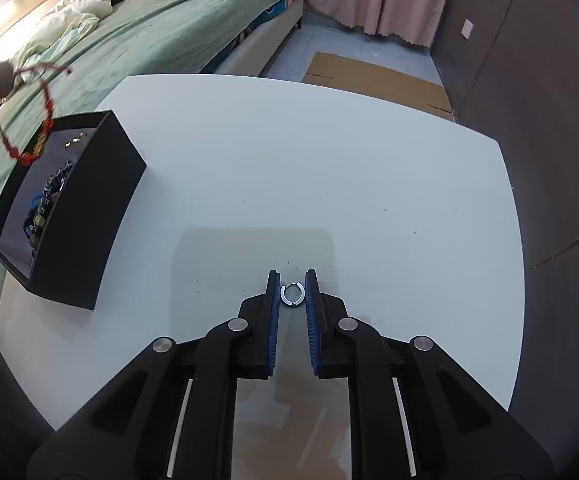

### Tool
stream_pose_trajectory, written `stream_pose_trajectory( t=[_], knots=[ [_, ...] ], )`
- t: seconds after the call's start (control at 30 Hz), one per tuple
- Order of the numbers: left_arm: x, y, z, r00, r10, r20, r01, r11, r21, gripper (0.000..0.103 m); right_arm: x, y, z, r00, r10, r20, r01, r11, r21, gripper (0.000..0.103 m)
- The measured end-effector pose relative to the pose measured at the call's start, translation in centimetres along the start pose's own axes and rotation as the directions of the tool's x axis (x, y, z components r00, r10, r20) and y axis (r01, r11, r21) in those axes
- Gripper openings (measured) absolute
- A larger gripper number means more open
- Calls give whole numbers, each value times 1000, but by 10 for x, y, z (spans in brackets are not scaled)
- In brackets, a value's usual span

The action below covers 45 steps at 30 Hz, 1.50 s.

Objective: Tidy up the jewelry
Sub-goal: 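Drop the red bracelet in the box with left gripper while right gripper grasps the ring, then carry the small silver ring to the black box and release it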

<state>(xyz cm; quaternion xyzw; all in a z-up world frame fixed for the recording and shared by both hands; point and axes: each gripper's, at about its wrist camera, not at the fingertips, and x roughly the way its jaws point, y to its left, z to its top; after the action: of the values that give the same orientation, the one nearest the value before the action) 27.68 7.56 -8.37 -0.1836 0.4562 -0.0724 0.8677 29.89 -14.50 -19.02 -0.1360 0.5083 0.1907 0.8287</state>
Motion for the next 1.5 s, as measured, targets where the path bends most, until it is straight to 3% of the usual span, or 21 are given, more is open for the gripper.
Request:
stream_pose_trajectory(
  t=[0.27,0.33,0.37,0.4,0.7,0.8,0.9,1.17,1.5],
  knots=[
    [-4,33,-6,1000,16,-15,-17,994,-103,8,-26,2,5,997,32,76,-36,998,54,13],
    [-6,35,-6,1000,17,-8,-18,993,-117,28,-36,4,8,993,52,109,-60,996,69,13],
    [-8,36,-6,1000,23,0,-23,992,-122,47,-40,6,10,991,61,122,-71,995,73,13],
    [-11,36,-6,1000,26,16,-24,992,-122,50,-45,8,13,987,74,140,-86,993,78,13],
    [-16,42,-10,999,38,20,-36,991,-129,52,-70,32,36,947,201,251,-228,970,83,13],
    [-22,45,-10,998,47,42,-40,989,-144,65,-74,42,41,932,243,268,-272,959,76,13],
    [-26,50,-9,997,54,61,-44,986,-160,69,-76,56,48,919,279,280,-309,949,67,13],
    [-39,65,-5,990,83,113,-56,973,-222,85,-69,87,63,889,362,281,-393,918,61,13],
    [-43,76,-3,988,97,124,-61,962,-266,89,-51,119,74,850,474,231,-496,867,49,14]
  ],
)
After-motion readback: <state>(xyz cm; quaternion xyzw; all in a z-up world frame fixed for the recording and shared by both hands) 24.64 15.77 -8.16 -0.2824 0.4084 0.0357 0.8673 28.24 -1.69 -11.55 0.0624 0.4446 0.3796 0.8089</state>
